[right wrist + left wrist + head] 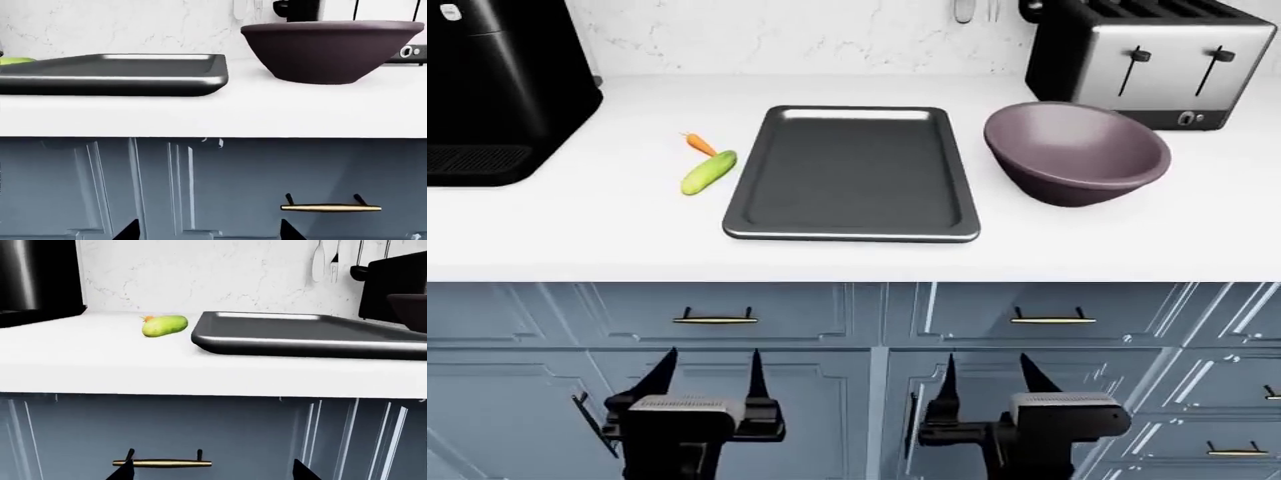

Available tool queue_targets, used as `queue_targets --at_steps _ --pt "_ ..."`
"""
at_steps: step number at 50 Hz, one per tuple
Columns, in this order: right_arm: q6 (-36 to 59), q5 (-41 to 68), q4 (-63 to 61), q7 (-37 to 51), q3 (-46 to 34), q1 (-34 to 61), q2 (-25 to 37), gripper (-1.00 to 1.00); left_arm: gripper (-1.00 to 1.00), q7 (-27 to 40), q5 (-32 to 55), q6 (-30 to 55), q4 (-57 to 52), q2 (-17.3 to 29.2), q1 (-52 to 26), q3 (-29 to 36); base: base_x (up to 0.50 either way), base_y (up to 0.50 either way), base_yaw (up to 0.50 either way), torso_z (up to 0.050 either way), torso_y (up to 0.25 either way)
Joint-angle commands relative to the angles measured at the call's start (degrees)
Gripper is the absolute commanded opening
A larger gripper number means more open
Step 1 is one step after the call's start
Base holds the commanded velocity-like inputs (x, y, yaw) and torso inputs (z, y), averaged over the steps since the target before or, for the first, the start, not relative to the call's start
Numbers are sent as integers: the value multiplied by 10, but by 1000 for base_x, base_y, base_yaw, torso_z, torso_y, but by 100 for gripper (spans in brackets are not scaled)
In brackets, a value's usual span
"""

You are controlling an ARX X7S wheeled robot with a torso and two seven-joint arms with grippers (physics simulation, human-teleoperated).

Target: Place the two vegetables and bowl onto the tray for setting up a vegetable dip station.

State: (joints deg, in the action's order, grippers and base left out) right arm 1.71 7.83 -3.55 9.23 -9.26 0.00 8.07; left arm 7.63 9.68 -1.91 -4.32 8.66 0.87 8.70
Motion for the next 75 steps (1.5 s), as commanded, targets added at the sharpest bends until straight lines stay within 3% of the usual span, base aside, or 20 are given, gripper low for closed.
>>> queue_targets --at_steps 1,4,9,11,12,15,18,19,21,28,34,35,36,40,41,42,47,63,70,75 --pt "195 79 -215 25 31 2 37 100 100 42 0 207 -216 37 -20 15 0 0 0 0 0" --pt "385 178 -370 45 66 47 79 100 100 49 41 372 -325 52 -77 8 0 0 0 0 0" --pt "689 415 -495 136 227 186 98 100 100 66 128 686 -473 67 -238 -32 0 0 0 0 0" --pt "861 587 -485 270 332 317 112 100 100 53 184 851 -510 43 -346 -88 0 0 0 0 0" --pt "835 673 -434 356 294 359 173 100 100 74 239 919 -508 41 -391 -121 0 0 0 0 0" --pt "739 930 -373 614 182 454 275 100 100 332 497 917 -360 141 -527 -141 0 0 0 0 0" --pt "698 1170 -333 652 110 566 329 100 100 590 755 880 -271 189 -630 -79 0 0 0 0 0" --pt "693 1185 -320 668 83 603 342 100 100 649 841 877 -256 199 -653 -62 0 0 0 0 0" --pt "704 1218 -279 675 19 692 356 100 100 660 976 876 -216 215 -704 -37 0 0 0 0 0" --pt "704 1317 -112 704 -162 855 339 100 100 665 1013 893 -109 238 -838 53 0 0 0 0 0" --pt "777 1247 -41 611 -106 867 295 100 100 557 921 911 -65 236 -890 98 0 0 0 0 0" --pt "850 1185 -42 573 -85 881 280 100 100 530 894 909 -61 240 -898 100 0 0 0 0 0" --pt "834 1230 -19 589 -135 889 302 100 100 509 857 903 -61 246 -905 103 0 0 0 0 0" --pt "854 1248 -12 551 -128 877 314 100 100 428 760 875 -47 263 -918 125 0 0 0 0 0" --pt "881 1166 -33 522 -98 884 311 100 100 418 751 872 -45 263 -920 130 0 0 0 0 0" --pt "861 1178 -18 513 -88 879 316 100 100 411 747 875 -43 264 -923 139 0 0 0 0 0" --pt "858 1154 -58 502 -70 858 341 100 100 420 787 886 -33 280 -907 143 0 0 0 0 0" --pt "791 1253 -47 546 -153 886 390 100 100 450 848 872 -20 306 -920 147 312 0 0 0 0" --pt "774 1284 -67 554 -173 888 397 100 100 522 934 897 12 319 -947 199 500 0 0 0 0" --pt "761 1314 -74 567 -196 907 401 100 100 522 943 902 12 321 -976 228 500 0 0 0 0"
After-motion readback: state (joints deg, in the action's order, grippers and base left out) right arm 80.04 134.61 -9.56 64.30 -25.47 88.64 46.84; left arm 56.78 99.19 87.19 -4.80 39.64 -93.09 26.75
